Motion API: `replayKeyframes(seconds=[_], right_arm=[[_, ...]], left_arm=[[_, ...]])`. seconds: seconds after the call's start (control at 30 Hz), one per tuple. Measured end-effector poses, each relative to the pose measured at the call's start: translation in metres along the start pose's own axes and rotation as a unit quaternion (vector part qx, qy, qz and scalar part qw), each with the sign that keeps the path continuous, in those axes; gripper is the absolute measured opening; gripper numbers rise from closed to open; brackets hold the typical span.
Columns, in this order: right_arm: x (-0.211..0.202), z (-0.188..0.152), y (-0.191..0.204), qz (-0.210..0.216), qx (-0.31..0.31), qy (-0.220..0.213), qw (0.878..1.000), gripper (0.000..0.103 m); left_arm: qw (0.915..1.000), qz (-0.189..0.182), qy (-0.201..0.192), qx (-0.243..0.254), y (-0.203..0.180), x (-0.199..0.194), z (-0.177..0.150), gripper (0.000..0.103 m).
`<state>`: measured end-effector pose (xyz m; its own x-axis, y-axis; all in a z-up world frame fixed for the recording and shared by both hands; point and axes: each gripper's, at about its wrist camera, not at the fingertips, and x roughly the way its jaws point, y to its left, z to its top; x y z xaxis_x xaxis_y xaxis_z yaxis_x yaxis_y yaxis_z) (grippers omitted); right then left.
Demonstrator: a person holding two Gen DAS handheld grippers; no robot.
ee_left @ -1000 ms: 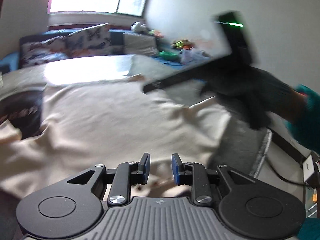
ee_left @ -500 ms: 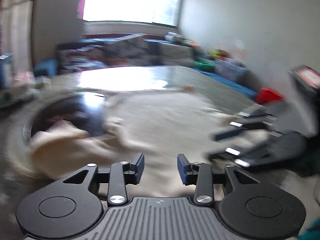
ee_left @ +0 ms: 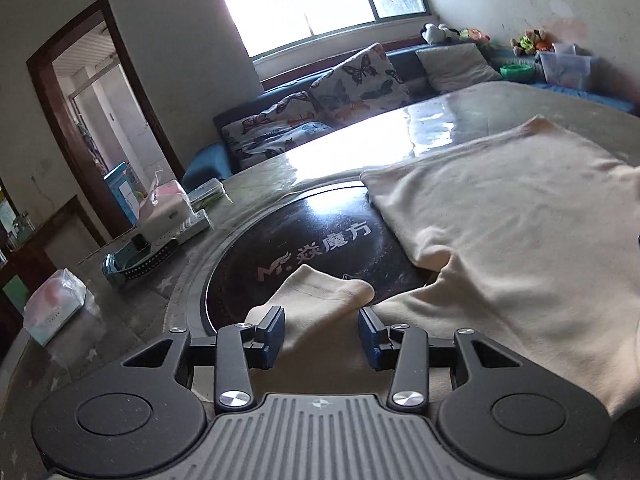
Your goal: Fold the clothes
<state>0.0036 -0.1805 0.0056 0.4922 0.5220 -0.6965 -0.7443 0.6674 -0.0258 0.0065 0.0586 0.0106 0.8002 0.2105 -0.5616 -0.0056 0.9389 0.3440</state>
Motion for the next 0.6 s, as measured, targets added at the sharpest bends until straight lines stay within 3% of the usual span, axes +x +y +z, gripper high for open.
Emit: replayKeyframes(seconds=[0.03, 0.1, 0.2, 0.3, 0.43, 0.5, 0.6], right_arm=[[0.001, 0.0, -0.001, 0.0, 0.002, 0.0, 1.0, 0.041], [0.002, 0.0, -0.001, 0.0, 0.002, 0.0, 1.0, 0.041], [0.003, 0.0, 0.0, -0.002, 0.001, 0.0, 1.0, 0.041], [0.004, 0.001, 0.0, -0.002, 0.001, 0.001, 1.0, 0.041], [0.005, 0.002, 0.002, -0.005, -0.004, 0.003, 1.0, 0.041], [0.005, 0.003, 0.002, -0.005, -0.007, 0.005, 1.0, 0.041], [0.005, 0.004, 0.002, -0.006, -0.011, 0.008, 1.0, 0.041]], left_arm=[[1.0, 0.005, 0.004, 0.005, 0.001, 0.003, 0.0, 0.042], [0.9999, 0.005, 0.009, -0.005, 0.008, 0.008, -0.001, 0.022], [0.9984, -0.005, 0.004, -0.056, 0.028, 0.004, -0.002, 0.007], [0.9906, 0.01, -0.008, -0.136, 0.057, -0.004, -0.005, 0.005], [0.9645, 0.043, -0.006, -0.26, 0.103, -0.013, -0.026, 0.005], [0.9539, 0.069, 0.007, -0.292, 0.117, -0.016, -0.041, 0.005], [0.9475, 0.083, 0.034, -0.307, 0.128, -0.015, -0.059, 0.009]])
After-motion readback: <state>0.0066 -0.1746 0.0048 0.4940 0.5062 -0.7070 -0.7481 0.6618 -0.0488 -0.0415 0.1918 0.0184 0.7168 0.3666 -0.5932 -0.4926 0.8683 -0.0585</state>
